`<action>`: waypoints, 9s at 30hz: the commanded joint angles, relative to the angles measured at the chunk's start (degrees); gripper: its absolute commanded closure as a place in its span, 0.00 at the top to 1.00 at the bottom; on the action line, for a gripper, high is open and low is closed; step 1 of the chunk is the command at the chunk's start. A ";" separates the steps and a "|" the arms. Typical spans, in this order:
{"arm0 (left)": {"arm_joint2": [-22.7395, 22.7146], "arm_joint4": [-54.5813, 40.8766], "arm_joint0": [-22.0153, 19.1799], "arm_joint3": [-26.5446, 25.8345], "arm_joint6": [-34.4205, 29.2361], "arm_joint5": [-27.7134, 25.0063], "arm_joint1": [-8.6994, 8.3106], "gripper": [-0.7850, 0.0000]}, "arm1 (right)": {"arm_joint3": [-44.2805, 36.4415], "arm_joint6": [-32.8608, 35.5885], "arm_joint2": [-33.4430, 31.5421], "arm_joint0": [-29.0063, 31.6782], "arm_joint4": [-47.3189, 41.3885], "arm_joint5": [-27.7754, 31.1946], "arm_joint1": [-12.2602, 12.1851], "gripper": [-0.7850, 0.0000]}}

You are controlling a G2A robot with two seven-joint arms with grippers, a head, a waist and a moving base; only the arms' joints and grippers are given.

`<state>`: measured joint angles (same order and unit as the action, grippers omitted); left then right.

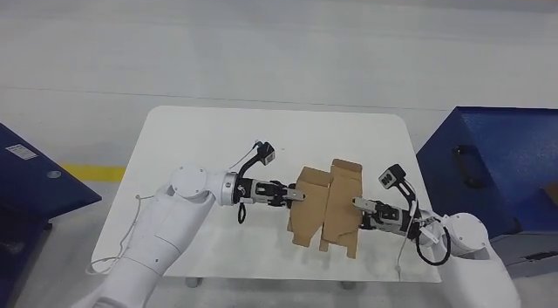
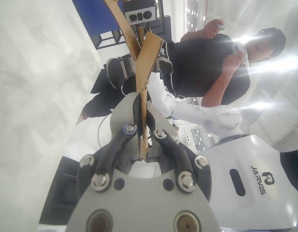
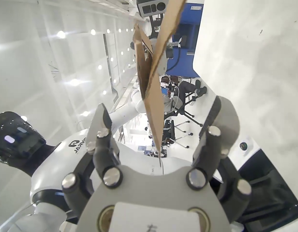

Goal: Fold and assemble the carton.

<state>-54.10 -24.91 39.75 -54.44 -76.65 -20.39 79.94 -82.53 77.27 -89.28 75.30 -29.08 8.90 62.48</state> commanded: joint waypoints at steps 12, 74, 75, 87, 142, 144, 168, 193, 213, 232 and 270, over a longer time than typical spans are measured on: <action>0.38 -3.75 -1.08 2.50 -3.27 0.85 0.23 0.00 | -0.87 -1.27 1.15 0.41 -0.64 0.34 -0.46 0.00; -13.60 0.85 2.64 4.89 0.15 3.76 -6.13 1.00 | -33.79 -18.27 -7.27 13.27 -0.53 26.20 -0.75 0.00; -13.60 0.85 2.64 4.89 0.15 3.76 -6.13 1.00 | -33.79 -18.27 -7.27 13.27 -0.53 26.20 -0.75 0.00; -13.60 0.85 2.64 4.89 0.15 3.76 -6.13 1.00 | -34.06 -21.18 -6.88 13.56 -14.03 18.91 -0.70 0.00; -16.65 2.18 5.27 0.93 17.90 4.84 -6.79 1.00 | -26.33 -40.96 5.84 -1.16 -87.04 -44.66 -1.85 0.00; -16.65 2.18 5.27 0.93 17.90 4.84 -6.79 1.00 | -24.98 -34.11 5.52 -1.29 -76.31 -38.53 -1.63 0.00; -16.65 2.18 5.27 0.93 17.90 4.84 -6.79 1.00 | -38.14 -22.96 3.82 1.61 8.48 19.24 -1.58 0.00; -16.65 2.18 5.27 0.93 17.90 4.84 -6.79 1.00 | -43.22 -29.31 -3.19 0.70 26.40 22.37 -1.94 0.00; -16.65 2.18 5.27 0.93 17.90 4.84 -6.79 1.00 | -52.12 -56.73 -35.92 -7.60 92.94 49.10 -5.23 0.00; -16.65 2.18 5.27 0.93 17.90 4.84 -6.79 1.00 | -52.12 -96.53 -4.67 10.13 194.02 6.19 -16.10 0.00; -16.65 2.18 5.27 0.93 17.90 4.84 -6.79 1.00 | -46.56 -38.46 -30.29 5.81 30.83 28.93 -17.70 0.00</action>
<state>-70.75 -22.73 45.03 -53.51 -58.75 -15.54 73.15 -129.91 35.71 -121.49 81.10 9.75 38.45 45.06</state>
